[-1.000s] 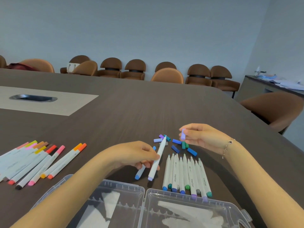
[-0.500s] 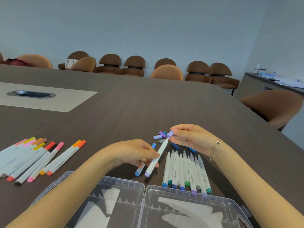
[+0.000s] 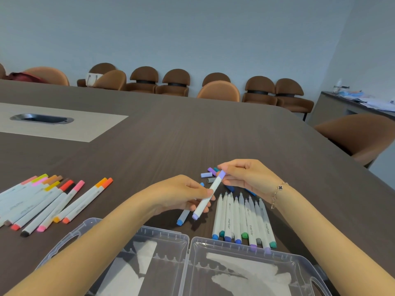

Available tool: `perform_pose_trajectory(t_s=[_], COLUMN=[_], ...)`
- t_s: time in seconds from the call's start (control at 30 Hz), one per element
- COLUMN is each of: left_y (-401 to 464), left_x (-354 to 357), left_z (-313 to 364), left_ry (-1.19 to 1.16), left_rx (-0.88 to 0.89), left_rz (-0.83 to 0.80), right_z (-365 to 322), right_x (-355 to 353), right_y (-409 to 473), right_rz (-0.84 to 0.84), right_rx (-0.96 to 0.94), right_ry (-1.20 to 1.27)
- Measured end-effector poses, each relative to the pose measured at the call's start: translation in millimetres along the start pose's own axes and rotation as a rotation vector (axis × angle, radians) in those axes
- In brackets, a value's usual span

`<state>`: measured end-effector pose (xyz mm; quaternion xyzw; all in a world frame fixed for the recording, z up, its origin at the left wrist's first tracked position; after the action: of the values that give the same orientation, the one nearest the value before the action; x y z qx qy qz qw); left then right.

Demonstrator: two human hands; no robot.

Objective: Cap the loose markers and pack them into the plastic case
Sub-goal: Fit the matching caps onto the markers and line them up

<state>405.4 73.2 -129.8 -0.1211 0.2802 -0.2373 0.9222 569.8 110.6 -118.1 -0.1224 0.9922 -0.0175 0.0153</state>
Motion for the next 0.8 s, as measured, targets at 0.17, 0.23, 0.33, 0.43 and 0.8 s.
perform_pose_trajectory(t_s=[0.17,0.23,0.33,0.43,0.8], left_y=[3,4,7,11,9], left_x=[14,20,18,6,8], left_z=[2,1,0,-4,-6], left_ry=[-0.032,-0.063,0.046,0.299,0.623], left_rx=[-0.013,-0.017,-0.019,-0.003,0.114], left_rz=[0.051,0.021,0.045,0.245,0.518], right_z=[3,4,5,2,18], right_x=[5,8,6,-12,-60], right_y=[2,3,6,12,23], right_rz=[0.044,0.016,0.012,0.130,0.329], right_rx=[-0.058,-0.050,-0.075,-0.183,-0.082], right_ry=[0.031,0.006,-0.130,-0.330,-0.785])
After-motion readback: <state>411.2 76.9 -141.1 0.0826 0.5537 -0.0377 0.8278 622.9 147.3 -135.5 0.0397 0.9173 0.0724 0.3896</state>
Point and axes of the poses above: each hand's wrist, its own y-axis towards the middle knuckle, its own x-axis out of the palm, z = x × y, the point moved 5 cm from there along y, towards the middle knuckle, and after that the axes turned 8 degrees about y, right-handed, at the moved point
